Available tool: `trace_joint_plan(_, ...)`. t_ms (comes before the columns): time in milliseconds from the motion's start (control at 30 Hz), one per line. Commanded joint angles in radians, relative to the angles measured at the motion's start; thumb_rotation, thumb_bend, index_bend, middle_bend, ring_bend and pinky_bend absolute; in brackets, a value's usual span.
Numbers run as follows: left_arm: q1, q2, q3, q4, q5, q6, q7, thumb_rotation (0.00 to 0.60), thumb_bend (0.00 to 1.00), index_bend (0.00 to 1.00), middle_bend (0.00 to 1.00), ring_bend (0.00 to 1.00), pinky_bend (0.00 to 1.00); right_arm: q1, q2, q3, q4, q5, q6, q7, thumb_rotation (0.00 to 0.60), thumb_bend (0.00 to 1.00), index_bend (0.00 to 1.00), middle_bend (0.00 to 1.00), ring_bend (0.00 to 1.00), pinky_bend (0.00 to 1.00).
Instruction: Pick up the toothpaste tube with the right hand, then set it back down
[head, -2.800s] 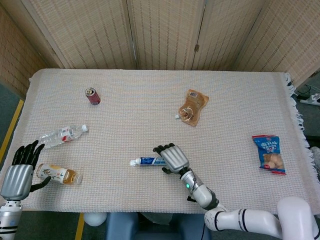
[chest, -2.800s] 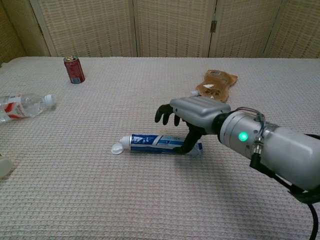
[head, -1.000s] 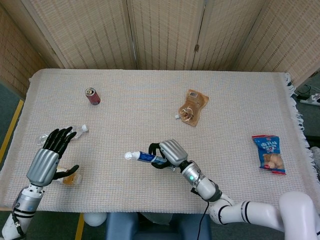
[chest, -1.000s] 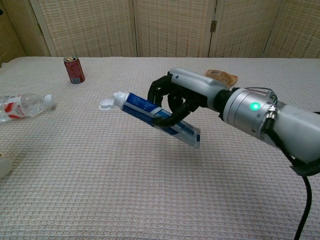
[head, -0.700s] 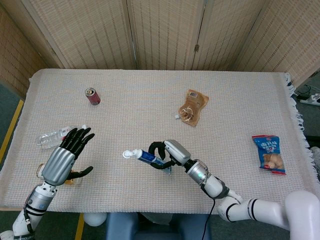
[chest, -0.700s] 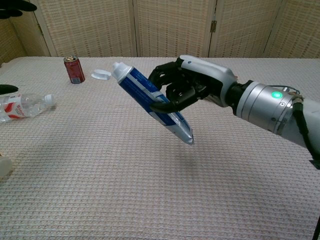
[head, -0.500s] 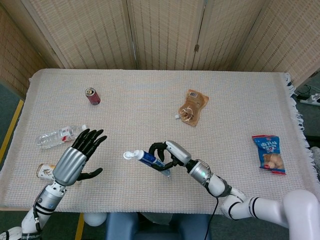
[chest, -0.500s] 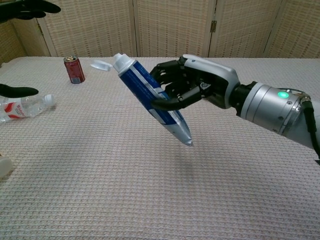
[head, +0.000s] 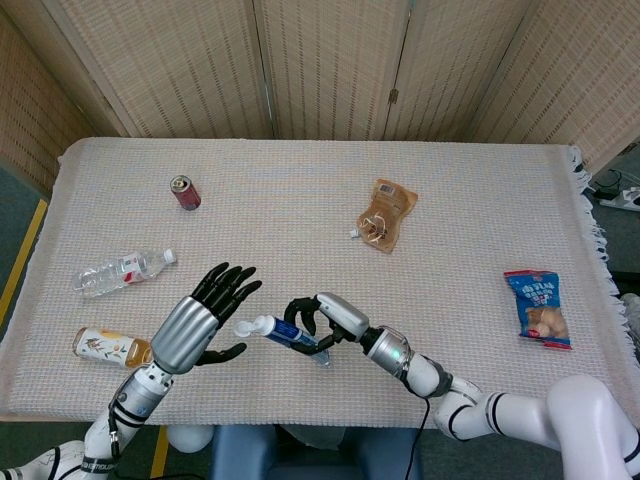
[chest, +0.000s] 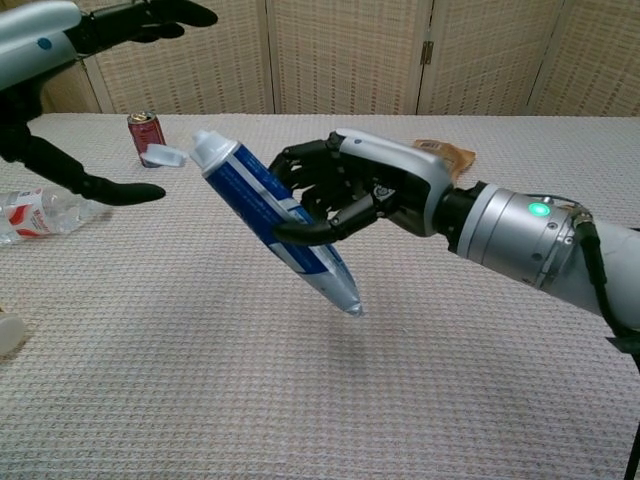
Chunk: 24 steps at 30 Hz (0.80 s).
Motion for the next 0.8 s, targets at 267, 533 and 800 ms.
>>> trace_joint_plan(267, -0.019, -0.022, -0.002, 0.013, -0.021, -0.006, 0.036, 0.600, 0.25, 0.00, 0.06, 0.07, 0.00, 0.004, 0.009, -0.024, -0.014, 0.002, -0.001, -0.014, 0.600, 0.89, 0.74, 0.65, 0.69, 0.62)
trace_joint_plan(533, -0.021, -0.015, 0.005, 0.012, -0.035, -0.002, 0.045, 0.600, 0.25, 0.00, 0.06, 0.07, 0.00, 0.007, 0.017, -0.032, -0.017, 0.011, -0.008, -0.036, 0.600, 0.90, 0.75, 0.65, 0.69, 0.62)
trace_joint_plan(800, -0.025, 0.008, 0.008, -0.012, -0.042, -0.002, 0.049, 0.600, 0.25, 0.00, 0.06, 0.07, 0.00, 0.013, 0.018, -0.043, -0.021, 0.020, -0.033, -0.091, 0.600, 0.91, 0.75, 0.66, 0.69, 0.62)
